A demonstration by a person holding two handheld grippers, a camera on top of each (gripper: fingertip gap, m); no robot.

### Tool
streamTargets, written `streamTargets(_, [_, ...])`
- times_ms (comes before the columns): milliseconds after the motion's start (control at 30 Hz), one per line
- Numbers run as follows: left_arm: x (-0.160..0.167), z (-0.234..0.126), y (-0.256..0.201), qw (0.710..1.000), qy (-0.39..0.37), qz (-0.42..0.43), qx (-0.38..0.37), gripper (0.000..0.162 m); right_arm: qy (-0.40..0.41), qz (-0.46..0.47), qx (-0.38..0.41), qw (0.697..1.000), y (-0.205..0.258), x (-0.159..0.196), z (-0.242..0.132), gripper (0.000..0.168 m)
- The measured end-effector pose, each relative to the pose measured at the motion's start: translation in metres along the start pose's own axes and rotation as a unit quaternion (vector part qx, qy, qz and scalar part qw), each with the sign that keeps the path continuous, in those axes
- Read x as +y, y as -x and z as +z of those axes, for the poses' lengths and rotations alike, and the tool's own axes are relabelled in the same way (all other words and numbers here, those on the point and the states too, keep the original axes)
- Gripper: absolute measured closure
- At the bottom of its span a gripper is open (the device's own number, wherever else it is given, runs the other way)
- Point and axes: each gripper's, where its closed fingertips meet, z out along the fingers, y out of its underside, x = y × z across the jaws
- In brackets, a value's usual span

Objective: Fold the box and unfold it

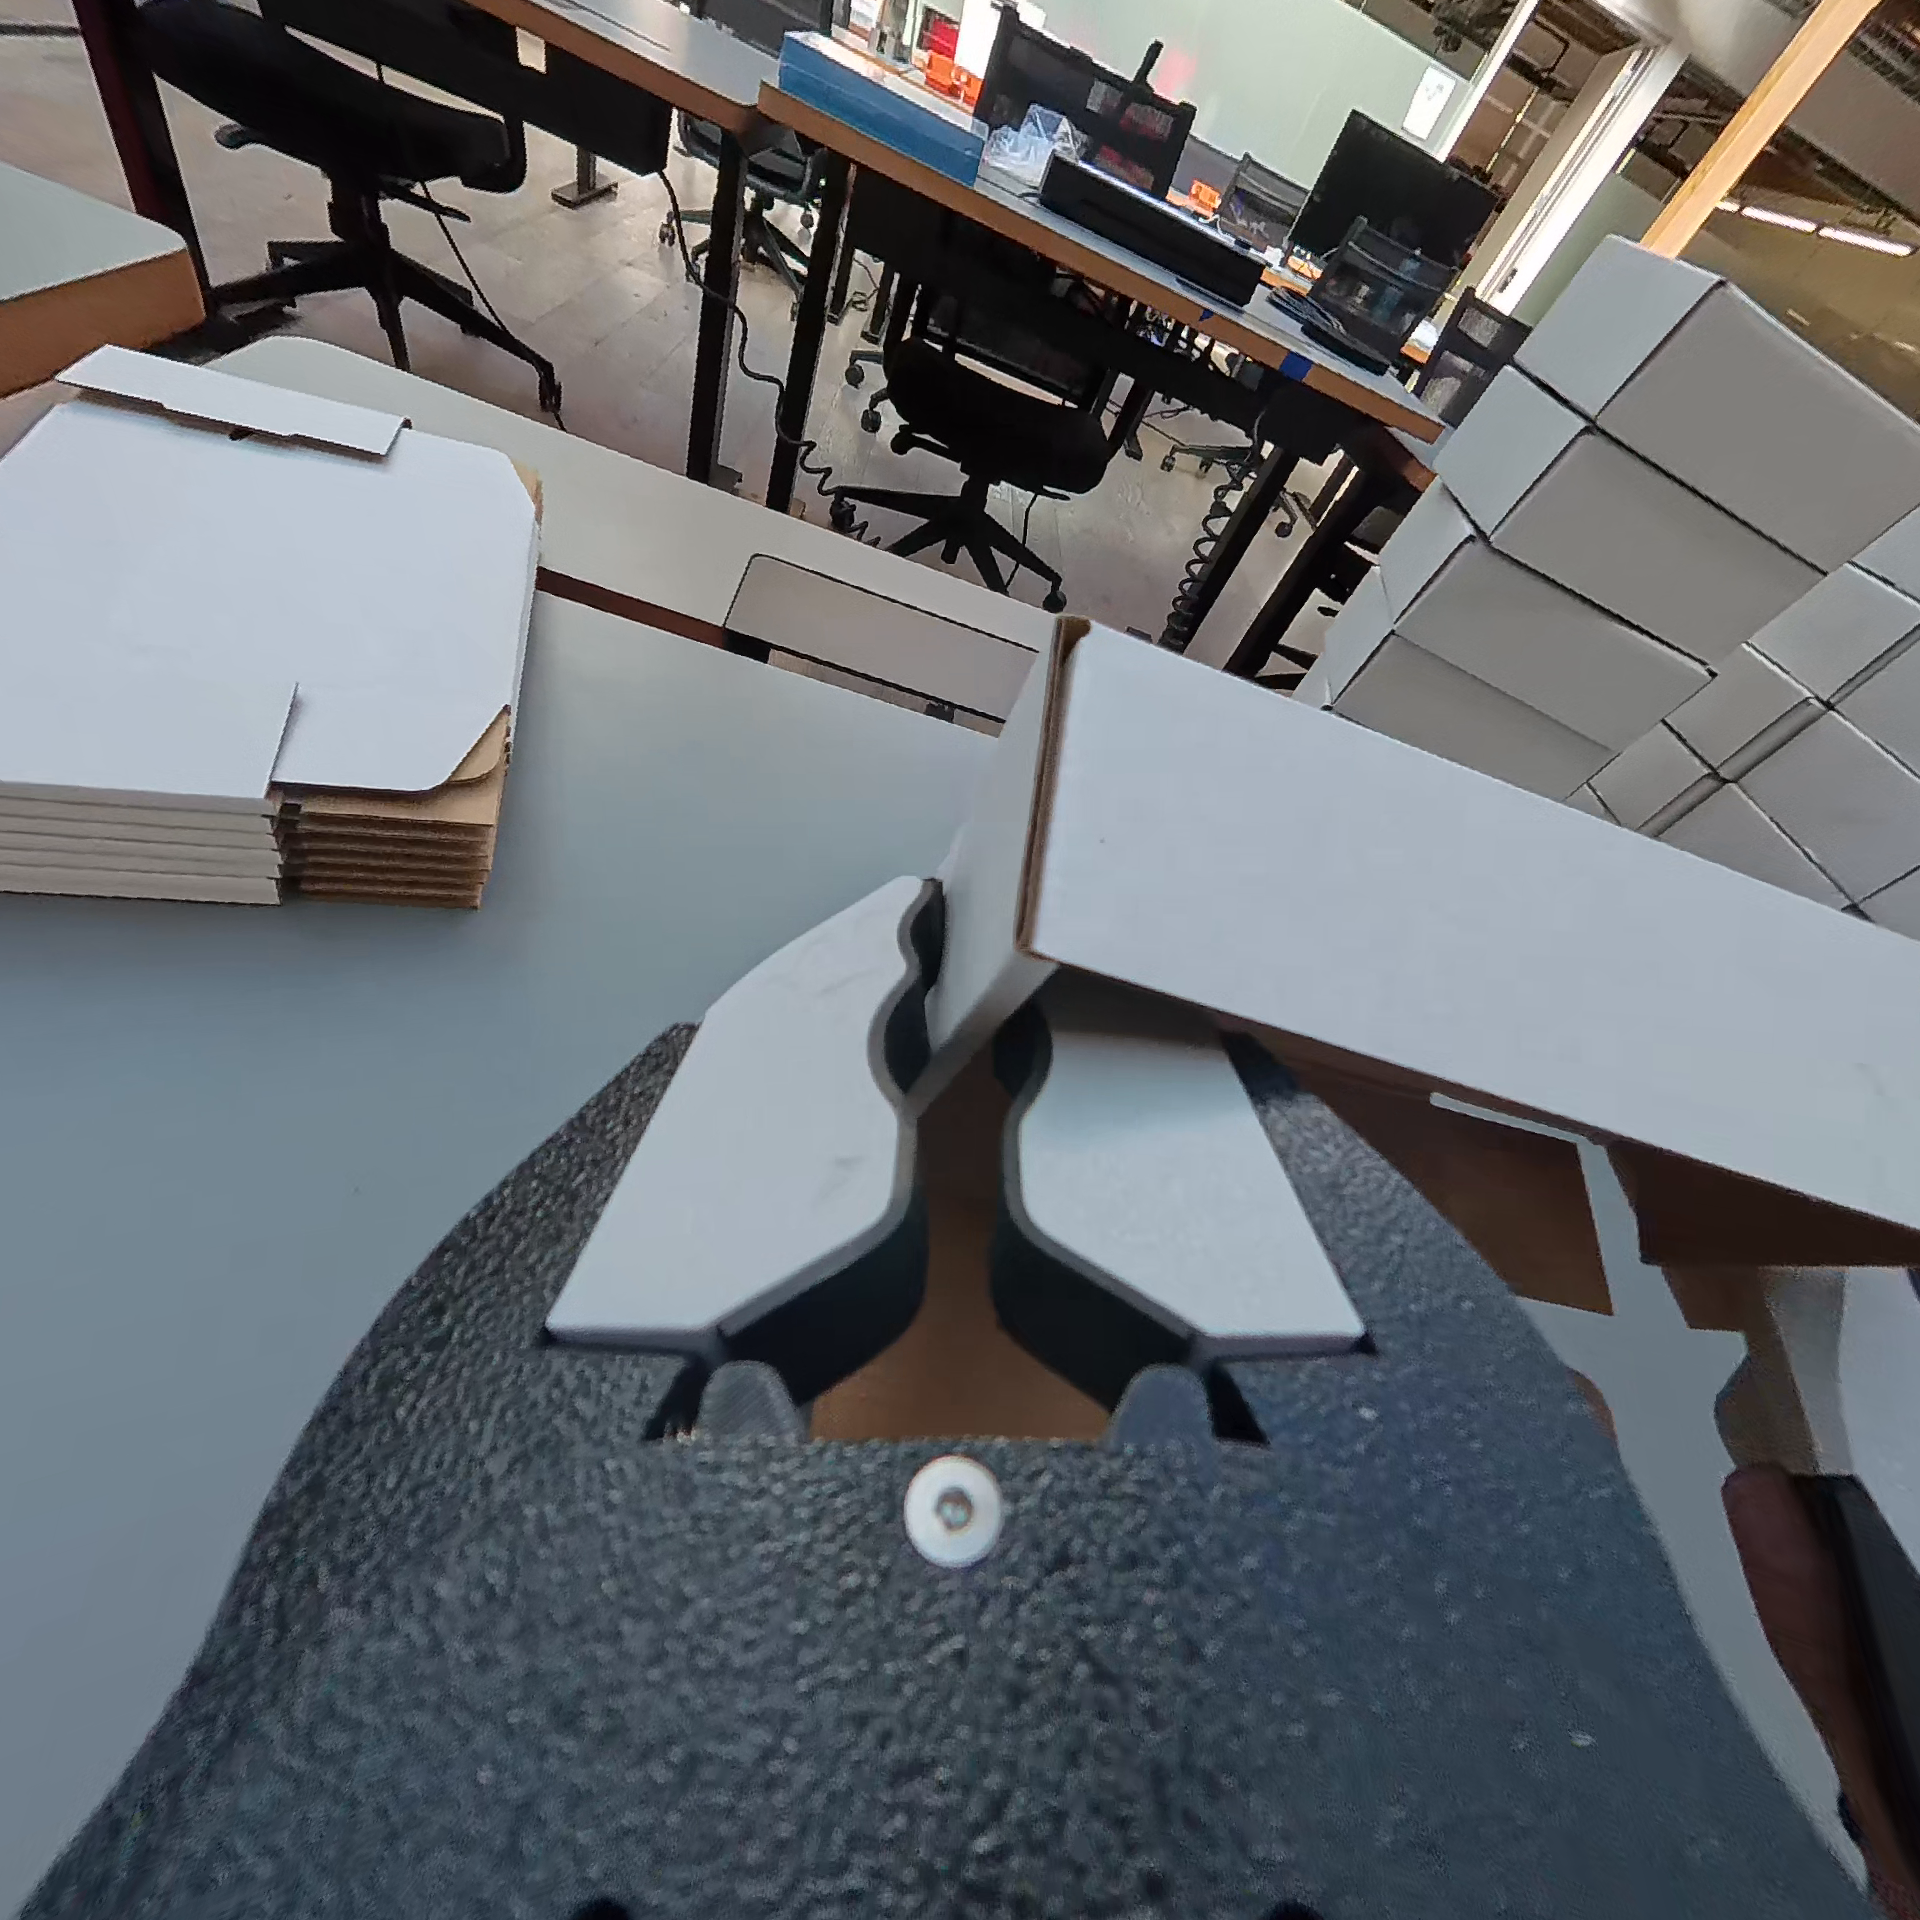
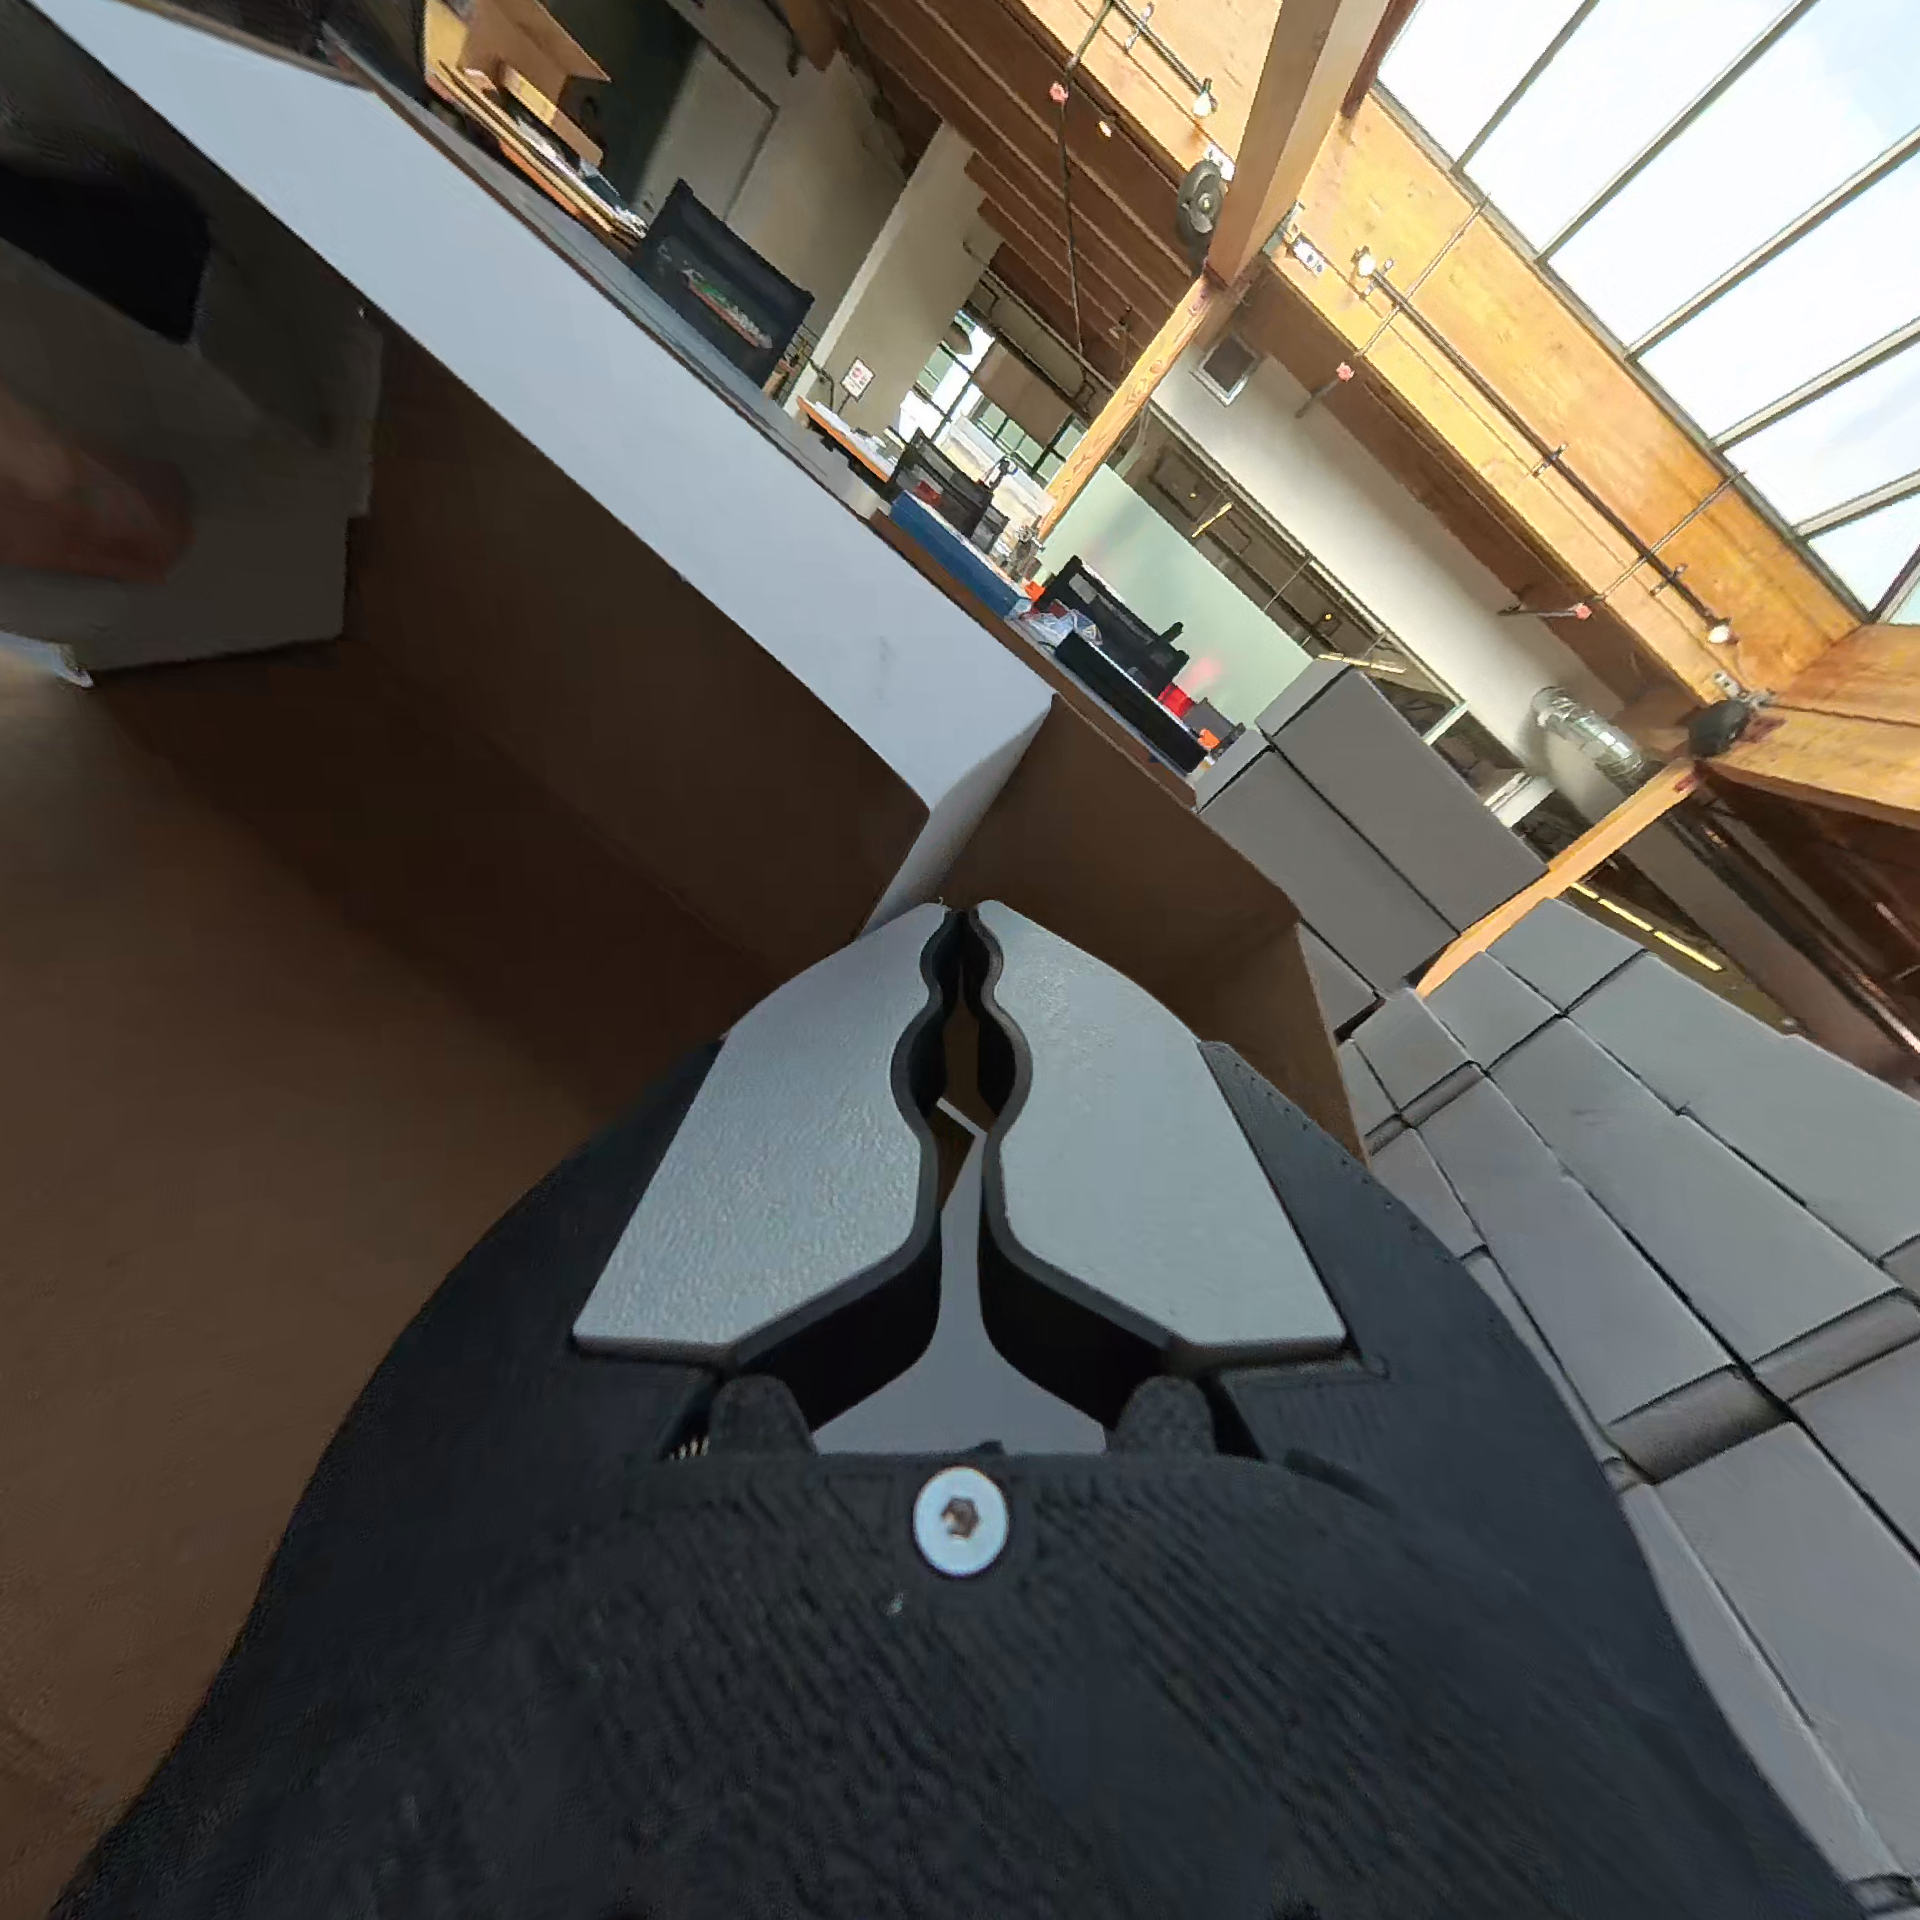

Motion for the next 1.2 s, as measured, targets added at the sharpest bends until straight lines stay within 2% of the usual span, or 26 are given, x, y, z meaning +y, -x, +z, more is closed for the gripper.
streamTargets(200, [0.000,-0.008,-0.011,0.995,-0.034,0.095,-0.014,0.157,-0.017,0.209,-0.077,0.975,-0.006,-0.005,0.002,0.168])
streamTargets(433, [-0.013,-0.019,-0.032,0.975,-0.067,0.211,-0.005,0.157,-0.009,0.364,-0.232,0.902,-0.004,-0.013,-0.004,0.168])
streamTargets(567, [-0.013,-0.022,-0.040,0.967,-0.076,0.244,-0.010,0.156,-0.007,0.496,-0.307,0.812,-0.004,-0.020,-0.008,0.168])
streamTargets(733, [-0.008,-0.022,-0.049,0.961,-0.085,0.264,-0.003,0.155,-0.044,0.658,-0.392,0.641,-0.006,-0.041,-0.015,0.168])
streamTargets(800, [-0.002,-0.021,-0.053,0.955,-0.087,0.283,-0.004,0.154,-0.082,0.693,-0.413,0.586,-0.010,-0.051,-0.019,0.168])
streamTargets(833, [0.001,-0.020,-0.055,0.952,-0.087,0.292,-0.004,0.153,-0.095,0.704,-0.413,0.569,-0.012,-0.053,-0.020,0.168])
streamTargets(1067, [0.015,-0.017,-0.063,0.943,-0.090,0.320,0.001,0.151,-0.148,0.731,-0.406,0.528,-0.022,-0.060,-0.021,0.168])
streamTargets(1200, [0.013,-0.015,-0.057,0.958,-0.082,0.276,-0.007,0.153,-0.125,0.731,-0.397,0.541,-0.016,-0.053,-0.016,0.168])
